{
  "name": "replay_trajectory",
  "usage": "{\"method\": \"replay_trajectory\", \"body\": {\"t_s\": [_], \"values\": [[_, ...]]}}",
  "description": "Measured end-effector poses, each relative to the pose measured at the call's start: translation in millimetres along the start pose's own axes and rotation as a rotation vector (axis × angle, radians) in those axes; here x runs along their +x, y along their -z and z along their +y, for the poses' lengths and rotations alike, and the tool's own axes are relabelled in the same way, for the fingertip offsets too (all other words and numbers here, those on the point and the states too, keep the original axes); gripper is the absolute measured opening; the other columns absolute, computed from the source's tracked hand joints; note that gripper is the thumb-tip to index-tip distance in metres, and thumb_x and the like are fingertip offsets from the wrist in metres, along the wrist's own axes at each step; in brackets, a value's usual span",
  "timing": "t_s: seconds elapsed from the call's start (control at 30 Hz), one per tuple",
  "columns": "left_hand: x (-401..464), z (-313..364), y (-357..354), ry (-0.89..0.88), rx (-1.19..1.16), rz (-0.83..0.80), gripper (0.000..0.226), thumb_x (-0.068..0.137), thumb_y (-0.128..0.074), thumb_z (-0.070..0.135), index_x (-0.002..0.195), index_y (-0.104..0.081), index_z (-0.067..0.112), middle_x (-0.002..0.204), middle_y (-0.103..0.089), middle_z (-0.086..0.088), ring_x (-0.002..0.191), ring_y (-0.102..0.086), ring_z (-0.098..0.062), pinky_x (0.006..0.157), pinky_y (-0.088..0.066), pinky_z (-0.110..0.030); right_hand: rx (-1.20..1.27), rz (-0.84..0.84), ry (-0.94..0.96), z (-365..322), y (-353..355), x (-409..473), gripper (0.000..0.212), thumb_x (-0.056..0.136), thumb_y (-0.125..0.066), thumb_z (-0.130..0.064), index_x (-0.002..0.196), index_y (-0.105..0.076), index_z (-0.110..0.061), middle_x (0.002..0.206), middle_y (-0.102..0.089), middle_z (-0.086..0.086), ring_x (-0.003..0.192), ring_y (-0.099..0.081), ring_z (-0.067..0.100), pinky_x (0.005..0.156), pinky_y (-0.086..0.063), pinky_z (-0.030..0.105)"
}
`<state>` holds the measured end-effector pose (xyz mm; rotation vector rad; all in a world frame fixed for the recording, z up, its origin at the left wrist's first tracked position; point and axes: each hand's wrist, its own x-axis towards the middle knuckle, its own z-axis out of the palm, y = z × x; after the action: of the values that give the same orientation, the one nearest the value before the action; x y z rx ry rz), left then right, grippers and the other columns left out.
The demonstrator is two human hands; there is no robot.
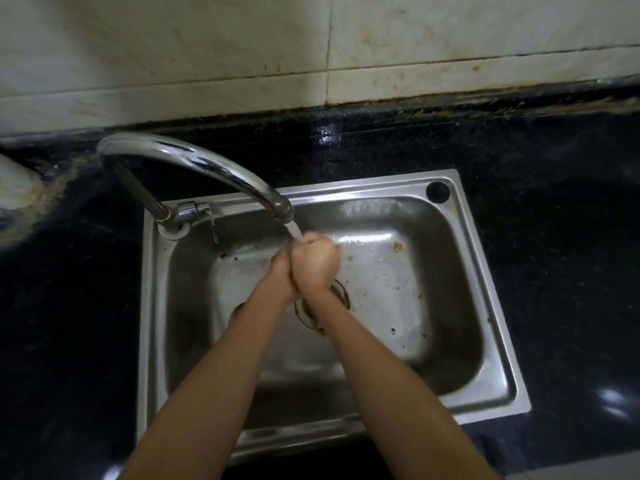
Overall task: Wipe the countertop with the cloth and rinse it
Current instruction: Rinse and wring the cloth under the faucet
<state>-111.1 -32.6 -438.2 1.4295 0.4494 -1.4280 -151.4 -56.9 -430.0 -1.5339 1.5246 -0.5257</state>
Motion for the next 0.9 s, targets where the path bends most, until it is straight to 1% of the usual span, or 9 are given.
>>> {"method": "replay_trajectory", "body": {"t_s": [0.13,0.2,0.3,0.4,0.5,0.67,0.73,0.8,0.9], "values": [[-5.0,-0.4,-7.0,0.009,0.012,-0.005,0.02,0.095,-0.046,0.024,0.092,-0.061,0.01,0.081,-0.061,-0.007,0.071,-0.058,-0.018,0.049,-0.051,-0.024,-0.011,0.013,-0.139,11.9,9.1,37.2,0.044,0.085,-0.056,-0.006,0.049,-0.039,-0.024,0.057,-0.047,-0.001,0.058,-0.049,0.016,0.059,-0.047,0.029],[-9.8,5.2,-9.8,-0.057,-0.002,0.048,0.024,0.095,-0.047,0.028,0.107,-0.057,0.01,0.09,-0.061,-0.008,0.075,-0.059,-0.018,0.053,-0.052,-0.027,0.112,0.017,-0.205,21.0,8.8,35.1,0.038,0.087,-0.055,-0.006,0.055,-0.038,-0.017,0.056,-0.041,-0.002,0.055,-0.041,0.011,0.056,-0.039,0.025],[-4.2,18.2,-10.6,-0.174,-0.028,0.106,0.031,0.096,-0.044,0.035,0.117,-0.052,0.013,0.1,-0.059,-0.005,0.08,-0.057,-0.017,0.066,-0.049,-0.029,0.28,-0.015,-0.393,33.5,10.6,29.9,0.009,0.093,-0.049,-0.014,0.085,-0.046,-0.013,0.07,-0.046,-0.002,0.067,-0.047,0.014,0.059,-0.04,0.025],[-7.2,28.6,-16.4,-0.244,0.015,0.071,0.018,0.095,-0.045,0.037,0.093,-0.053,0.021,0.084,-0.056,0.005,0.069,-0.053,-0.011,0.055,-0.044,-0.022,0.326,-0.239,-0.657,42.3,15.5,25.4,0.013,0.1,-0.036,-0.025,0.106,-0.044,-0.018,0.088,-0.05,0.004,0.076,-0.049,0.016,0.074,-0.049,0.031],[-3.1,35.1,-10.8,-0.265,0.047,0.069,0.026,0.095,-0.044,0.041,0.08,-0.053,0.022,0.074,-0.053,0.002,0.06,-0.048,-0.011,0.043,-0.035,-0.019,0.535,-0.519,-0.876,48.0,17.5,19.4,0.033,0.099,-0.038,-0.037,0.117,-0.049,-0.011,0.107,-0.057,0.013,0.088,-0.058,0.022,0.078,-0.051,0.034],[5.1,36.8,21.0,-0.191,-0.009,0.218,0.038,0.094,-0.042,0.047,0.093,-0.056,0.011,0.083,-0.058,-0.007,0.061,-0.053,-0.014,0.037,-0.039,-0.017,0.854,-0.633,-0.729,38.0,17.4,19.8,0.032,0.094,-0.049,-0.033,0.119,-0.051,-0.013,0.101,-0.058,0.009,0.077,-0.056,0.016,0.052,-0.048,0.02],[5.9,28.3,34.0,-0.157,0.022,0.301,0.039,0.096,-0.039,0.046,0.088,-0.053,0.011,0.078,-0.055,-0.007,0.057,-0.048,-0.013,0.043,-0.038,-0.019,0.791,-0.599,-0.591,30.2,14.3,23.3,0.021,0.094,-0.05,-0.025,0.114,-0.051,-0.018,0.1,-0.057,0.007,0.077,-0.056,0.016,0.053,-0.047,0.021],[5.6,18.6,41.7,-0.115,0.016,0.346,0.035,0.097,-0.039,0.04,0.098,-0.053,0.008,0.08,-0.054,-0.009,0.062,-0.05,-0.016,0.051,-0.042,-0.022,0.63,-0.569,-0.437,25.0,7.1,26.5,0.012,0.095,-0.048,-0.02,0.105,-0.053,-0.024,0.099,-0.058,0.008,0.079,-0.055,0.017,0.057,-0.045,0.022],[2.8,9.1,37.9,-0.062,-0.062,0.249,0.024,0.096,-0.046,0.02,0.115,-0.053,0.005,0.105,-0.058,-0.017,0.081,-0.056,-0.023,0.061,-0.05,-0.03,0.425,-0.509,-0.255,20.0,0.0,26.6,0.015,0.095,-0.045,-0.012,0.092,-0.05,-0.027,0.099,-0.057,0.011,0.083,-0.054,0.019,0.061,-0.044,0.023]]}}
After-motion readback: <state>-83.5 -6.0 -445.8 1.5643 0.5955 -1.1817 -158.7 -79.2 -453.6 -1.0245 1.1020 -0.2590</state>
